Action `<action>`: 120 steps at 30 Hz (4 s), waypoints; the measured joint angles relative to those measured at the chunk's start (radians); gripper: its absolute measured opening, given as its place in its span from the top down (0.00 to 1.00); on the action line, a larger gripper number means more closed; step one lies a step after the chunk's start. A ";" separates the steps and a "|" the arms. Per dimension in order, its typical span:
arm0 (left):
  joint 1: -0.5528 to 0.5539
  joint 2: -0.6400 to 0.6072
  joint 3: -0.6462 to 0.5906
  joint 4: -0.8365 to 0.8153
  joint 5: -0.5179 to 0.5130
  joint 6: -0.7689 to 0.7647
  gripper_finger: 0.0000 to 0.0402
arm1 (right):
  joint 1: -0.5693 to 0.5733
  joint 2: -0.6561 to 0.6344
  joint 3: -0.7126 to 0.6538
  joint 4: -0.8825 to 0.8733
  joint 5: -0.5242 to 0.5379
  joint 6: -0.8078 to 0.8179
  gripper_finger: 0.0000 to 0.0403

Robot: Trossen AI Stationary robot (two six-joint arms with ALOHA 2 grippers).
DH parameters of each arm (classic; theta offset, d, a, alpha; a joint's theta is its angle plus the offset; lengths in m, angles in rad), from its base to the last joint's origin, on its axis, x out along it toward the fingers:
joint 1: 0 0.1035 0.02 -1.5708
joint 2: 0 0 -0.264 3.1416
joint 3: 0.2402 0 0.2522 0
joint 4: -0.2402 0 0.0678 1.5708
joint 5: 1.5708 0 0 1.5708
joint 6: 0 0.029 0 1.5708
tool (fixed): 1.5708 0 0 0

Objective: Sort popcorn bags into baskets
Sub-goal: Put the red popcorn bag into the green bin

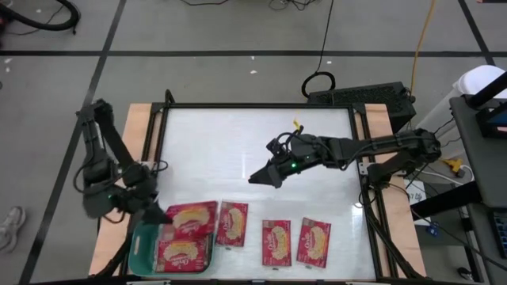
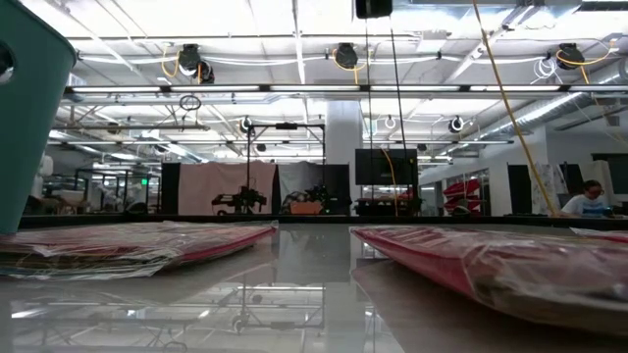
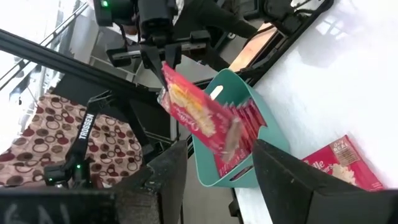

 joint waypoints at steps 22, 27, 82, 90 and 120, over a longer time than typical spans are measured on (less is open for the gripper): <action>-0.306 0.305 0.000 0.020 -0.159 -0.410 0.99 | -0.038 0.000 0.000 0.000 0.031 -0.056 0.56; -0.312 0.364 0.000 0.051 -0.072 -0.425 0.99 | -0.055 0.000 0.000 0.000 0.029 -0.056 0.56; 0.053 -0.248 0.000 -0.644 0.112 -0.241 0.66 | -0.093 0.020 0.001 -0.241 0.051 0.156 0.56; 0.193 -0.219 0.000 -0.568 0.112 -0.181 0.66 | -0.124 0.191 0.001 -0.069 -0.120 0.131 0.56; 0.651 0.138 0.000 0.072 0.164 0.095 0.66 | -0.017 0.586 0.001 0.006 -0.218 0.003 0.41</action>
